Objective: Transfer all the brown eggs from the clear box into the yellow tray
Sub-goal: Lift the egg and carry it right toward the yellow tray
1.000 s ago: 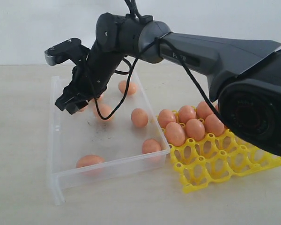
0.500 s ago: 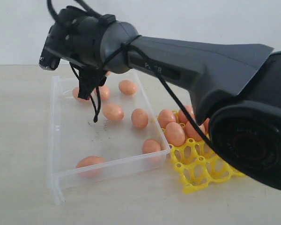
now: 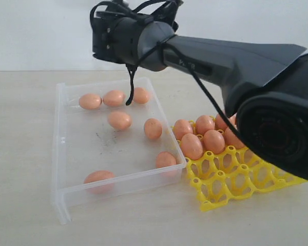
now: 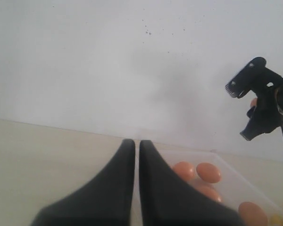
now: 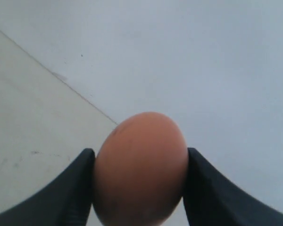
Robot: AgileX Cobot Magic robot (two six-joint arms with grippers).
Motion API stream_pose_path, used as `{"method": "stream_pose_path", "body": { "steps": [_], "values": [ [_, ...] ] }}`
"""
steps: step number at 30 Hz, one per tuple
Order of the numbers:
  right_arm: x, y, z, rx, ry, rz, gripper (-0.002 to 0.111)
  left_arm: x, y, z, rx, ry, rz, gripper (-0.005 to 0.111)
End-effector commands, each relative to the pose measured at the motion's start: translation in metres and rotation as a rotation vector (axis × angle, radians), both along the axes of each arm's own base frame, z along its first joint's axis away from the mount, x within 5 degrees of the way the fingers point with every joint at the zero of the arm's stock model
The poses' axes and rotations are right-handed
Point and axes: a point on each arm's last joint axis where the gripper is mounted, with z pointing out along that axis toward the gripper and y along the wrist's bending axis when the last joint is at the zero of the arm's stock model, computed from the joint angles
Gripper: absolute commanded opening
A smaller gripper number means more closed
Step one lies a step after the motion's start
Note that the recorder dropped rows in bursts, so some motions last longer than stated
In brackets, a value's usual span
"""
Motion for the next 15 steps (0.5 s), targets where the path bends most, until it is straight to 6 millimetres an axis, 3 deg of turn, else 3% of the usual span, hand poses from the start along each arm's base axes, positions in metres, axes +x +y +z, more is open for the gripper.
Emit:
{"method": "stream_pose_path", "body": {
  "steps": [1,4,9,12,15],
  "values": [
    [0.014,-0.033,0.017,0.077,-0.008,-0.115,0.000,0.000,0.000,0.003,-0.019,-0.020,-0.001,0.004],
    [0.023,-0.056,0.014,0.039,0.041,-0.185,0.000,0.000,0.000,0.003,-0.019,-0.020,-0.001,0.004],
    [0.029,-0.075,0.011,0.030,0.059,-0.197,0.000,0.000,0.000,0.003,-0.019,-0.020,-0.001,0.004],
    [0.030,-0.086,0.002,0.095,0.049,-0.187,0.000,0.000,0.000,0.003,-0.019,-0.020,-0.001,0.004],
    [0.033,-0.111,-0.004,0.222,0.027,-0.193,0.000,0.000,0.000,0.003,-0.019,-0.020,-0.001,0.004]
  ]
}}
